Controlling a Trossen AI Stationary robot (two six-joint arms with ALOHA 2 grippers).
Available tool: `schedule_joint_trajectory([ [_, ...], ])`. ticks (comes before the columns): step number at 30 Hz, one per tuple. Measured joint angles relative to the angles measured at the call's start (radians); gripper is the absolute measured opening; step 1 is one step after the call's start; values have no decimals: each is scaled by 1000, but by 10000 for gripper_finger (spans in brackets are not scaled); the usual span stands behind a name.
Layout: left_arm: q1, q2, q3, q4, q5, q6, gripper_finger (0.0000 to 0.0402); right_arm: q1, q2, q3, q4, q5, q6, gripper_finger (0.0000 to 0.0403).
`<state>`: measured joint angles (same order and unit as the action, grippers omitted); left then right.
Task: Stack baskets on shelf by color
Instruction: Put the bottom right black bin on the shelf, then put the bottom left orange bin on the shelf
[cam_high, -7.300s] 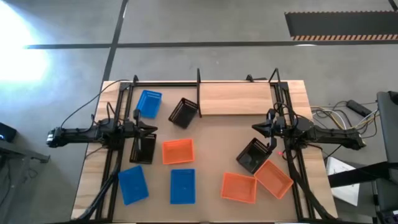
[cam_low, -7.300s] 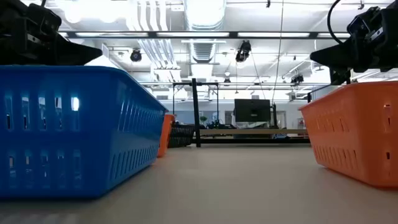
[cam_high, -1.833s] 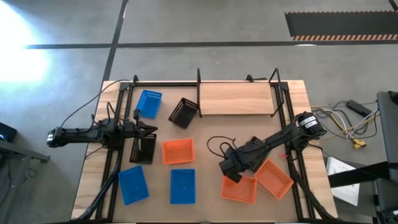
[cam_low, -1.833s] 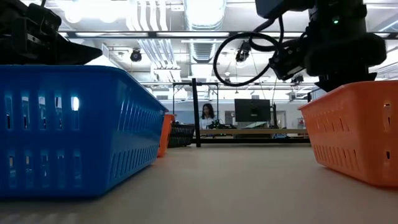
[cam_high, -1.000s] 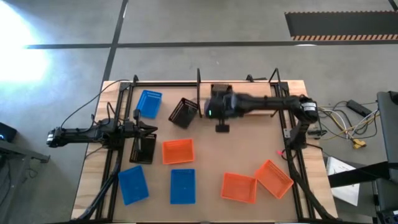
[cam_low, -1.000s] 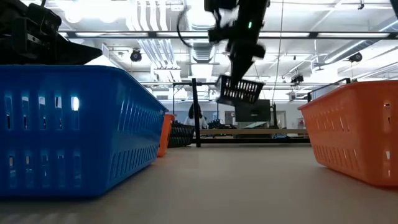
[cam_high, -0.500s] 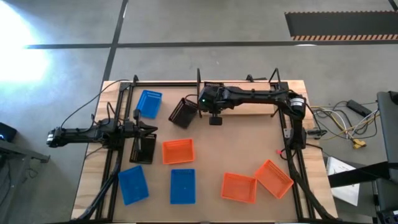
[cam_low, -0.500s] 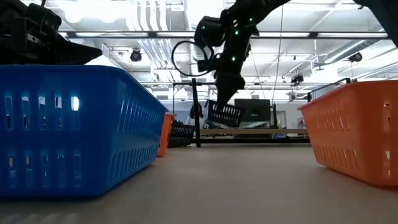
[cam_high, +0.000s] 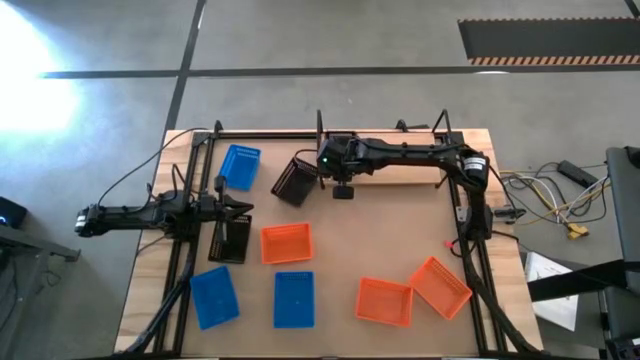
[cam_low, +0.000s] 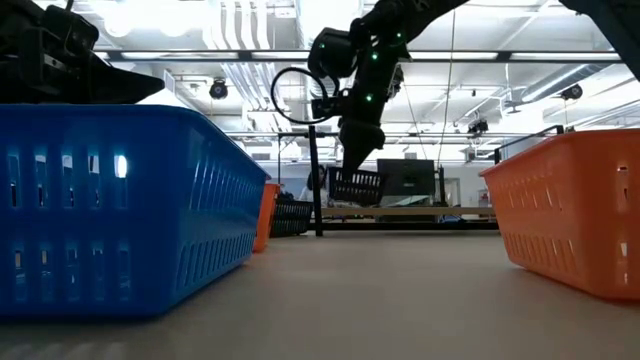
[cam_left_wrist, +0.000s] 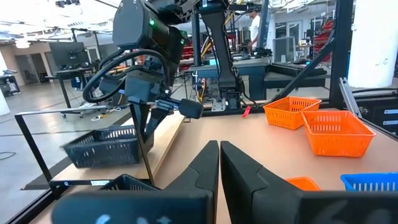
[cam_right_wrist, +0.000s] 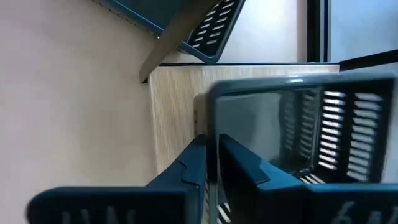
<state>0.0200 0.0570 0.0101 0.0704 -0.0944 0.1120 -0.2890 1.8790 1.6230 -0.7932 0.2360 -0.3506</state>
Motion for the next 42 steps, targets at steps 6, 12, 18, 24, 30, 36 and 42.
schedule_joint_trajectory([
  [6, 0, 0, 0, 0, 0, 0, 0, 1, 0, 5, -5, 0, -1, 98],
  [12, 0, 0, 0, 0, 0, 0, 0, 18, -18, 64, -114, 1, 58, 136],
  [18, 0, 0, 0, 0, 0, 0, 0, 117, -75, 85, -252, 0, 257, 141],
  [24, 0, 0, 0, 0, 0, 0, 0, 327, -138, 0, -297, -1, 489, 125],
  [30, 0, 0, 0, 0, 0, 0, 0, 577, -162, -73, -302, -28, 769, 108],
  [36, 0, 0, 0, 0, 0, 0, 0, 796, -164, -87, -293, -69, 1084, 116],
  [42, 0, 0, 0, 0, 0, 0, 0, 957, -164, -87, -235, -79, 1375, 163],
])
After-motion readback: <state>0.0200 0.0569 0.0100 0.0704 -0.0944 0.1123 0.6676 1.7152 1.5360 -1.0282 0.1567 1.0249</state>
